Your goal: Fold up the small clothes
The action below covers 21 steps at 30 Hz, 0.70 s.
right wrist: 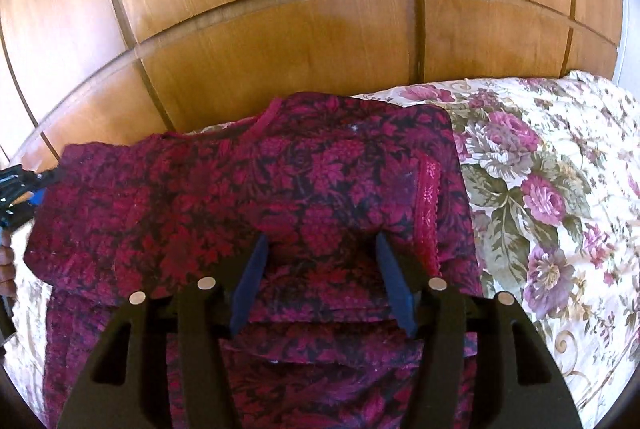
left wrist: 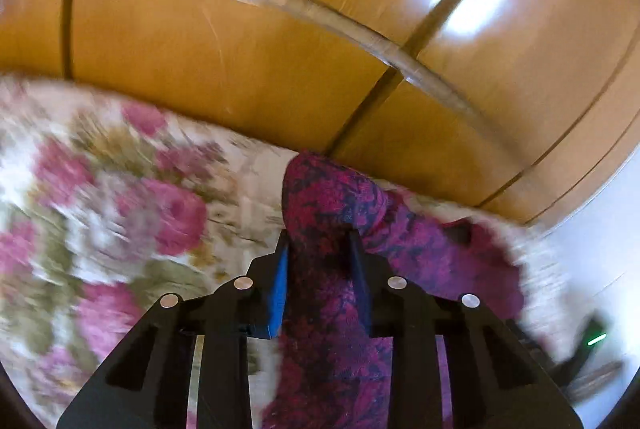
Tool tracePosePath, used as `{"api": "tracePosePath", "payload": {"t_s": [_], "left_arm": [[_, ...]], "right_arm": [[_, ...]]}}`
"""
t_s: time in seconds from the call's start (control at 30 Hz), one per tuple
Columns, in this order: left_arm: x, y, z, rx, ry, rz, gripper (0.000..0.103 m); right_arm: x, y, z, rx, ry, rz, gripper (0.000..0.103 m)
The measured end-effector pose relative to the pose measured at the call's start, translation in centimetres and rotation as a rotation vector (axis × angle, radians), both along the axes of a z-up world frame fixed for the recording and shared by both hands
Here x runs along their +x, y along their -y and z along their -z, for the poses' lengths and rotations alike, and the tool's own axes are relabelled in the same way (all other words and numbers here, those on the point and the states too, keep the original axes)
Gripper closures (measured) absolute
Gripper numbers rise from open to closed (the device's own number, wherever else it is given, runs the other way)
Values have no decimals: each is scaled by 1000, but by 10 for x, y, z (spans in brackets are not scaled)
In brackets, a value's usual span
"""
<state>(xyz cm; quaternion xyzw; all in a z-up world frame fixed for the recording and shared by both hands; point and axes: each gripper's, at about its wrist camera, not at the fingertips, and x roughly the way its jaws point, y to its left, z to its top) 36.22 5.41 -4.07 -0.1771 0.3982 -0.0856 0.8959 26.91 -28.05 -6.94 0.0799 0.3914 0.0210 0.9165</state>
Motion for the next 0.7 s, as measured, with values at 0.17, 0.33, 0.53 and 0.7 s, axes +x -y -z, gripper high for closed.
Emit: {"api": "tracePosePath", "payload": {"t_s": [0.17,0.33,0.53,0.7], "left_arm": [[13,20,37,276,-76,-68,69],[-5,20,7,294,-19,-172,59],[-50,50,-7,339,81,-24,59],[-40,62,24,389,-8,-34,58]], "right_arm": [[6,-18,1,-119,-2,-9,41],[5,-11,3,-95,1,-5,40],[5,-8,3,-101,7,-3,40],[4,-8,3,-108,13,-4,40]]}}
